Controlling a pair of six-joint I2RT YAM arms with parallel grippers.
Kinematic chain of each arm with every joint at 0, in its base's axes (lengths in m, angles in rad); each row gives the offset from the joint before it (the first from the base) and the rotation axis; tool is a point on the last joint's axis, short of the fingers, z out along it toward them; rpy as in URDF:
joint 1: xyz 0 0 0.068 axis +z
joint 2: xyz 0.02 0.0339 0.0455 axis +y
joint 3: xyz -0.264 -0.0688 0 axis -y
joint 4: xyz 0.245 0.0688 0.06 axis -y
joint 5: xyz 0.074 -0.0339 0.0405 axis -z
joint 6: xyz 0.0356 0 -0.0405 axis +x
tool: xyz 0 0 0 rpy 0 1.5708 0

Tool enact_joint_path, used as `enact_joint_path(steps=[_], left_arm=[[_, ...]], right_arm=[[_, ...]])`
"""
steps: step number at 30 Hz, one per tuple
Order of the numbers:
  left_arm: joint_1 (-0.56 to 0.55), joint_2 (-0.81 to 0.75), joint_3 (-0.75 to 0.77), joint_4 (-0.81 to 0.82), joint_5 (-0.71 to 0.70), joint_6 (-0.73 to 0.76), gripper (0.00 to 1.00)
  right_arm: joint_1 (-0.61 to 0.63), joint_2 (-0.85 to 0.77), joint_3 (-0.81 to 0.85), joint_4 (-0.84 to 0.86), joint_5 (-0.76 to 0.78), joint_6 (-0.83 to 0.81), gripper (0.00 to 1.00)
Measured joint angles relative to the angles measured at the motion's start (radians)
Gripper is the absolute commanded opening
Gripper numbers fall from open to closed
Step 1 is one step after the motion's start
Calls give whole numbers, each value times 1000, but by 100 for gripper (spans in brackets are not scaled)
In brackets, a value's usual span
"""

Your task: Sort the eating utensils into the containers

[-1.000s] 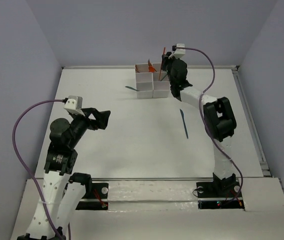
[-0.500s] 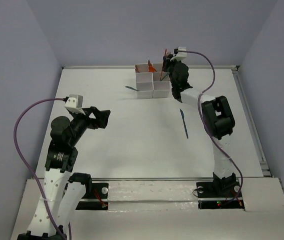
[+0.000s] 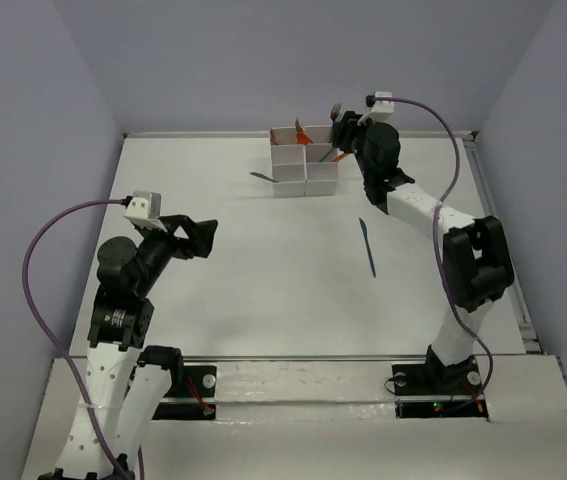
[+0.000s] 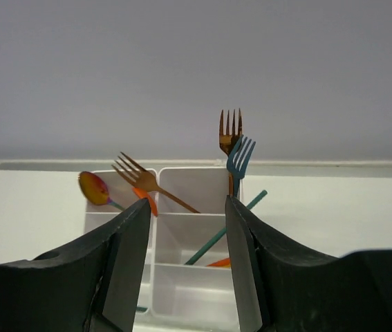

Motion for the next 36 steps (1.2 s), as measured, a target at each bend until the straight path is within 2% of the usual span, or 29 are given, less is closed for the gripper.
enact_joint_path(steps=[4,6,15,20,23,31,36], left_arm=[[0,-13,0,3,0,0,99],[0,-18,0,3,0,0,99],[-21,-51,0,4,0,0,99],[-35,-58,0,3,0,0,99],[-39,-69,0,3,0,-1,99],[-46,-79,0,3,0,-1,99],[-55,-79,0,3,2,-1,99]], right_arm=[[0,-232,-148,-130,23,112,49],[0,-293,-229,-187,33,158,48],[0,-289,-536,-583,55,274,50],[0,-291,-540,-698,72,287,49],[0,-291,-537,-731,84,298,45],[0,-189,-436,-792,79,278,27],[0,-157,-392,-813,61,257,7]])
